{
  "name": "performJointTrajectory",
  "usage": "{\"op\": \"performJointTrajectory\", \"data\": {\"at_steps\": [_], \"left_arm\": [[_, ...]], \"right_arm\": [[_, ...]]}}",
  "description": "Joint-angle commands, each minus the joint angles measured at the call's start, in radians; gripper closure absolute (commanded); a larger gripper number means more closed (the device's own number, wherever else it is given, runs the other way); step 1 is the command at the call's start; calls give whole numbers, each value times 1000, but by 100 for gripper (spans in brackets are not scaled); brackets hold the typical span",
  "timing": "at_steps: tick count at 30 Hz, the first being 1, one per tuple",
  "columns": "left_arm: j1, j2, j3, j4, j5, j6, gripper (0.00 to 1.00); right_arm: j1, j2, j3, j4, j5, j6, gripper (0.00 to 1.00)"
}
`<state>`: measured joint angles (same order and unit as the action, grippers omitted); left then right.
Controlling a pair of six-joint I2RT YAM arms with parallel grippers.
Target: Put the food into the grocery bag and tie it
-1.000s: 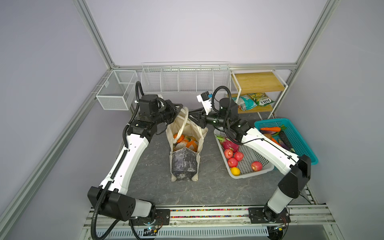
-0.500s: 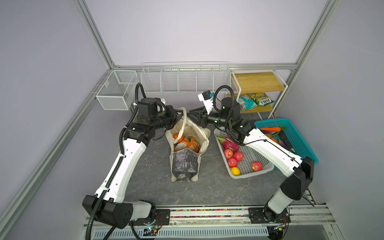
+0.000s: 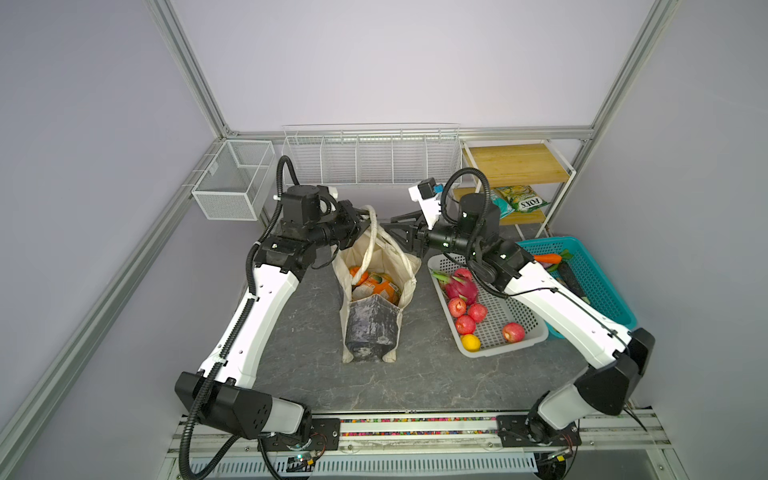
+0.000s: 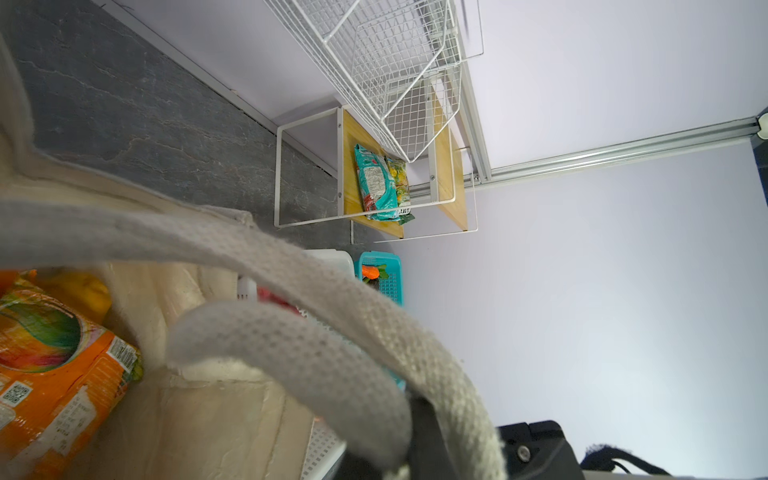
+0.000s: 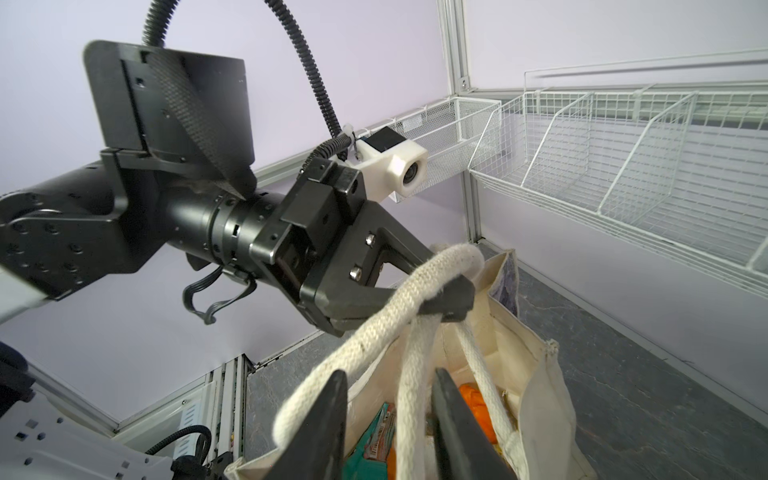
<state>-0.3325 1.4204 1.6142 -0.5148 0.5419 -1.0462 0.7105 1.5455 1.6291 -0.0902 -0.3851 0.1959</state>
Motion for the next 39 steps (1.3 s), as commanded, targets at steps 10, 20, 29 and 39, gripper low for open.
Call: {"op": "performJointTrajectory", "data": {"at_steps": [10, 20, 29, 39], "left_arm": [[0, 15, 60, 86, 105, -11, 100], [0, 41, 87, 85, 230, 22, 100], [0, 45, 69, 100, 275, 23, 100], [0, 52, 35, 117, 278, 16, 100]], "right_arm": [[-144, -53, -138, -19, -130, -73, 58], [-167, 58, -239, 256, -392, -124, 56], [-160, 212, -234, 575, -574, 12, 51], [-114, 209, -235, 682, -583, 107, 47]]}}
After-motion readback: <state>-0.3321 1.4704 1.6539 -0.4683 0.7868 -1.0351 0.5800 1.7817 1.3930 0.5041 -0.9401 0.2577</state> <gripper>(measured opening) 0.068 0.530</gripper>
